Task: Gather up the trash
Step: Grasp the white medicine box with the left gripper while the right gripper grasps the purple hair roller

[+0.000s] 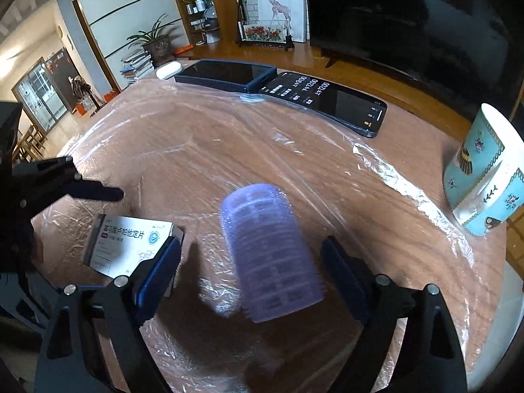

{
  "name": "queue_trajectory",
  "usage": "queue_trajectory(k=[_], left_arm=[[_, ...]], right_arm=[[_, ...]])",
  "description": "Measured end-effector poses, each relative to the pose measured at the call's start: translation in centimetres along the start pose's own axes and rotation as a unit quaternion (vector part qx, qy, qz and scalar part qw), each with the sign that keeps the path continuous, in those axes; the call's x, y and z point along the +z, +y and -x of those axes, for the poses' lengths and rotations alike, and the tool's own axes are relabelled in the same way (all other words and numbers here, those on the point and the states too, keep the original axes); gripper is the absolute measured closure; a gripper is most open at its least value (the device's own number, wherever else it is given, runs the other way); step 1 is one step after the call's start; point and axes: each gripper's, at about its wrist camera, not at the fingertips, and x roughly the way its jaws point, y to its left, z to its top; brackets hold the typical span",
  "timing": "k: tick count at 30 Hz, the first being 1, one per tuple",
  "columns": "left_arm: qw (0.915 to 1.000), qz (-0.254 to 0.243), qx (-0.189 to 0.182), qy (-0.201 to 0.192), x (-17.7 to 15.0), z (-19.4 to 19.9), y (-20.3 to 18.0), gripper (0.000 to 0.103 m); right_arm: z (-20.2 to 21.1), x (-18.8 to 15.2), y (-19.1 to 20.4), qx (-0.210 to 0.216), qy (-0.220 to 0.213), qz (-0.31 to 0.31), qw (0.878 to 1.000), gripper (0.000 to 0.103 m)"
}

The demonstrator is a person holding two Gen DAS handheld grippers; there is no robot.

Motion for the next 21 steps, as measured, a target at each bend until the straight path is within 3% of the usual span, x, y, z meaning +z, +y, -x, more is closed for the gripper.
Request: queue_trajectory(k=[4,6,9,10,14,21], left_arm=[[0.9998,0.019,-0.002,0.005,-0.43,0.32,-0.75,0.018],[0.9993,0.037,-0.007,0.009,-0.55,0.27,-0.92,0.031],[0.9989,0.046,-0.006,0.008,-0.44,0.24,-1.08,0.032],[0.9987,0.049,-0.004,0.008,-0.39,0.27,-1.11,0.034],[0.9982,0.06,0.003,0.005,-0.29,0.32,-1.04,0.046],[0.9979,0.065,0.004,0.003,-0.34,0.35,-0.9,0.051]], right_arm=[[0.16,-0.23,-0.01,0.004,0.0,-0.005,1.0,0.017],[0.16,-0.34,-0.13,0.007,-0.003,-0.008,1.0,0.017],[0.21,-0.31,-0.32,0.013,-0.006,-0.015,1.0,0.017],[0.31,-0.32,-0.28,0.011,-0.009,-0.015,1.0,0.02],[0.45,-0.35,-0.16,-0.005,-0.012,-0.008,1.0,0.053],[1.01,-0.49,-0.26,-0.001,-0.024,-0.017,1.0,0.06]])
